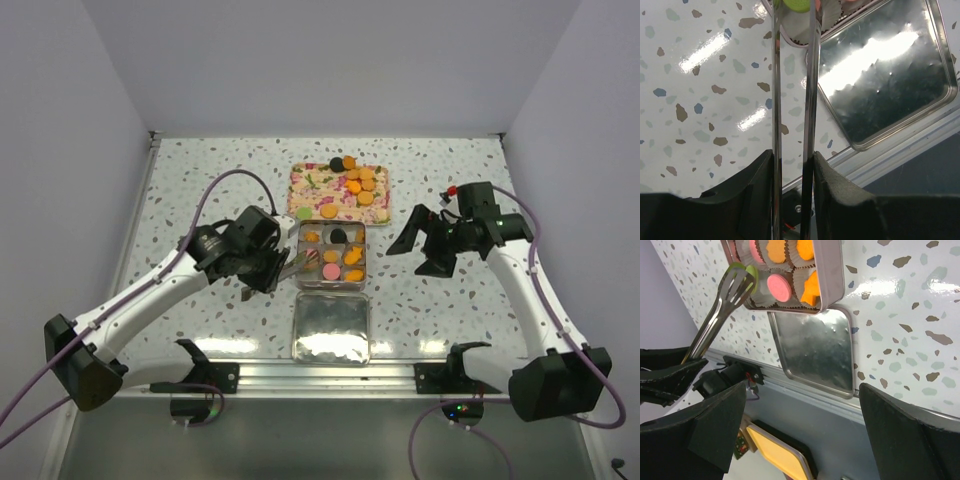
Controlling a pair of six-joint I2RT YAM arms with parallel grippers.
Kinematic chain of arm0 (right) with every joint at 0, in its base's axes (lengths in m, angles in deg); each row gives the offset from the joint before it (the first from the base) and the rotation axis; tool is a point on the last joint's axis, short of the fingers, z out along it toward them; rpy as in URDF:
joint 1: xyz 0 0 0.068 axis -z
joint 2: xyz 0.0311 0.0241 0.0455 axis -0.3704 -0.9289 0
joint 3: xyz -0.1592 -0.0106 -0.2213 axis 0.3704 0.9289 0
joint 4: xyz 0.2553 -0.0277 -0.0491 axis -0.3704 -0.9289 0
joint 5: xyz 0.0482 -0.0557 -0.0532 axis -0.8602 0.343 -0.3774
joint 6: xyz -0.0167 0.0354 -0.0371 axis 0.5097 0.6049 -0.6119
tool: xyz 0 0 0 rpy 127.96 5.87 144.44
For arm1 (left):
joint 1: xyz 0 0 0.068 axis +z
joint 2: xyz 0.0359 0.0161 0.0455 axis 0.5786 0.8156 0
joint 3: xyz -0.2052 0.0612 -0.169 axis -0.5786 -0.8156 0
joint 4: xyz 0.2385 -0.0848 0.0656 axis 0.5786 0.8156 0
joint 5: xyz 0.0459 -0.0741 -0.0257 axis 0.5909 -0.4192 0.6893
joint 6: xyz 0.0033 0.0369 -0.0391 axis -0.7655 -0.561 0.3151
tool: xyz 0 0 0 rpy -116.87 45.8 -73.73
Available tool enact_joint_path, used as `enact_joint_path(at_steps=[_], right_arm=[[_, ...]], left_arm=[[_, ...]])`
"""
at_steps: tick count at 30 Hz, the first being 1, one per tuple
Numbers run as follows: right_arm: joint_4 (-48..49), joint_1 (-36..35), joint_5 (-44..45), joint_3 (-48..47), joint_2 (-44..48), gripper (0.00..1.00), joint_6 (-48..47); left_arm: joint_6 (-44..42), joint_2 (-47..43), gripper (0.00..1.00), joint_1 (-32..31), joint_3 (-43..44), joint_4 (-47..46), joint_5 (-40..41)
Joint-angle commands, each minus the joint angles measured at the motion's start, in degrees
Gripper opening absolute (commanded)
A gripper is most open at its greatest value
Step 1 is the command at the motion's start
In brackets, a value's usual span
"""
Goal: Pack the cookies
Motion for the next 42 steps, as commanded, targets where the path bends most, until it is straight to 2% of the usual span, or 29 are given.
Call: enact_joint_path(at_steps=[1,11,17,22,26,33,38,42], right_arm=[[-1.24,-0.21,-1.13,0.84,2.09,0.99,-0.07],[-1.5,-0.21,-0.52,0.76,2.19,0.99,-0.24],[-2.03,-0.21,0.36,0.05,1.83,0.99,-0.77],[-2.2,-0.29,0.45,-0.47,1.05,0.99,-1.03],[-2.64,-0.21,0.36,-1.61,0.34,0.99,-1.38],[-2.38,-0.21,-0.6,-1.97,-1.33,0.99,-1.47],[-1.94,-0.21,-0.52,-2.23,-2.3,0.99,-2.0],[-1.85,-0.21,0.01,-1.71,-1.95,0.99,-2.26]], left_arm=[[0.38,-2.41,0.27,-0.39,-1.2,0.06,-1.44],[0.11,-4.79,0.42,-1.0,-1.74,0.23,-3.02],[0.29,-7.6,0.48,-1.01,-2.53,0.23,-2.14],[0.12,-6.55,0.52,-1.01,-2.53,-0.12,-1.88],[0.99,-6.46,0.47,-1.01,-1.21,0.4,1.79],[2.58,-1.55,0.45,0.31,6.87,1.91,19.46],[-0.06,1.97,0.46,10.92,3.72,-7.22,14.57],[-0.5,9.33,0.43,12.79,0.04,-15.82,15.08]])
